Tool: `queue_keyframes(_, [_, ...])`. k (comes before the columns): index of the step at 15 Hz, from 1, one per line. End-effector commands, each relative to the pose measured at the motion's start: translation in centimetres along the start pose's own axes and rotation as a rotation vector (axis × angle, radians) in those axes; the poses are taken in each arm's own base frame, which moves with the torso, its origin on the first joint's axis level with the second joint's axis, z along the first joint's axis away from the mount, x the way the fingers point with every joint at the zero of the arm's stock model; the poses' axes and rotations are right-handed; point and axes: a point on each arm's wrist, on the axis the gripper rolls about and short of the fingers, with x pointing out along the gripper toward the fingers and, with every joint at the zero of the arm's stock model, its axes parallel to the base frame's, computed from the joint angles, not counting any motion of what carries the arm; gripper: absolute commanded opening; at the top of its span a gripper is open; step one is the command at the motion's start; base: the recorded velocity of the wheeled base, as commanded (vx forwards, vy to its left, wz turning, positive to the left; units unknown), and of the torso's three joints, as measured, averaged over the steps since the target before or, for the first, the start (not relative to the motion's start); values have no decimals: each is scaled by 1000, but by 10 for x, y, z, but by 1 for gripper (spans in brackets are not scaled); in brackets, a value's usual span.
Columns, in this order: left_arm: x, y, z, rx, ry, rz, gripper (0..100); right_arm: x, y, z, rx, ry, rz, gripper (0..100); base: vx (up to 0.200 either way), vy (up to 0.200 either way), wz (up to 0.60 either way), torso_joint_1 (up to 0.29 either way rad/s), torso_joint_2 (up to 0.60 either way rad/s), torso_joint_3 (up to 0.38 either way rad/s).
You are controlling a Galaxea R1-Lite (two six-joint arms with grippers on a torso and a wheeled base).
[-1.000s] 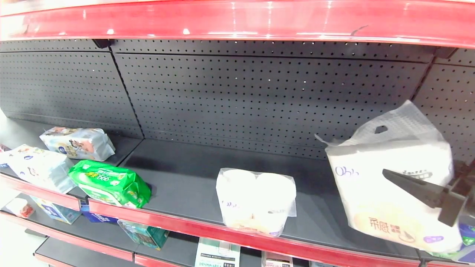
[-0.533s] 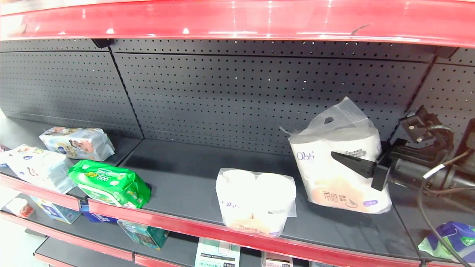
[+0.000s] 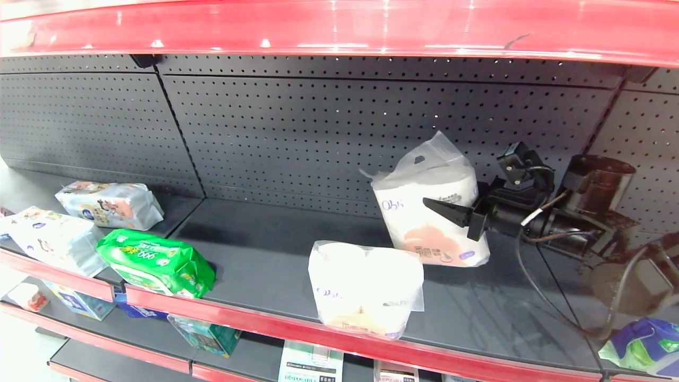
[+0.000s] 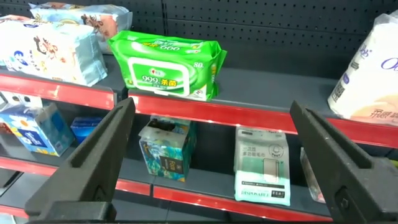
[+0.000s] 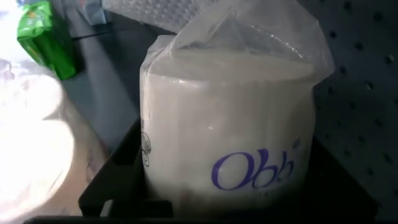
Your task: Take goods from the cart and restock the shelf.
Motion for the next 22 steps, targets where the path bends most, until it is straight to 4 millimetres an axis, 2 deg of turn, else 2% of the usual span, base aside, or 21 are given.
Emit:
queue_keyframes(1, [0, 0, 0, -1, 1, 0, 100, 30, 1, -17, 4, 2, 54, 0, 0, 0, 0, 0, 0, 0])
queue_keyframes(4, [0, 0, 0, -1, 1, 0, 100, 55, 11, -27, -11, -21, 107, 0, 0, 0, 0, 0, 0, 0])
queue_keyframes(8, [0, 0, 0, -1, 1, 0, 100, 73, 19, -51, -26, -7, 140, 0, 0, 0, 0, 0, 0, 0])
queue_keyframes(11, [0, 0, 0, -1, 1, 0, 100, 72, 16, -70, -32, 32, 154, 0, 0, 0, 0, 0, 0, 0])
queue_keyframes(15, [0, 0, 0, -1, 1, 0, 100, 62, 3, -74, -79, 32, 179, 0, 0, 0, 0, 0, 0, 0])
queue_keyframes(16, [0, 0, 0, -1, 1, 0, 100, 50, -3, -75, -103, 33, 210, 0, 0, 0, 0, 0, 0, 0])
queue_keyframes(19, [0, 0, 0, -1, 1, 0, 100, 39, -12, -76, -113, 32, 210, 0, 0, 0, 0, 0, 0, 0])
queue_keyframes(22, [0, 0, 0, -1, 1, 0, 100, 32, -12, -81, -121, 46, 226, 0, 0, 0, 0, 0, 0, 0])
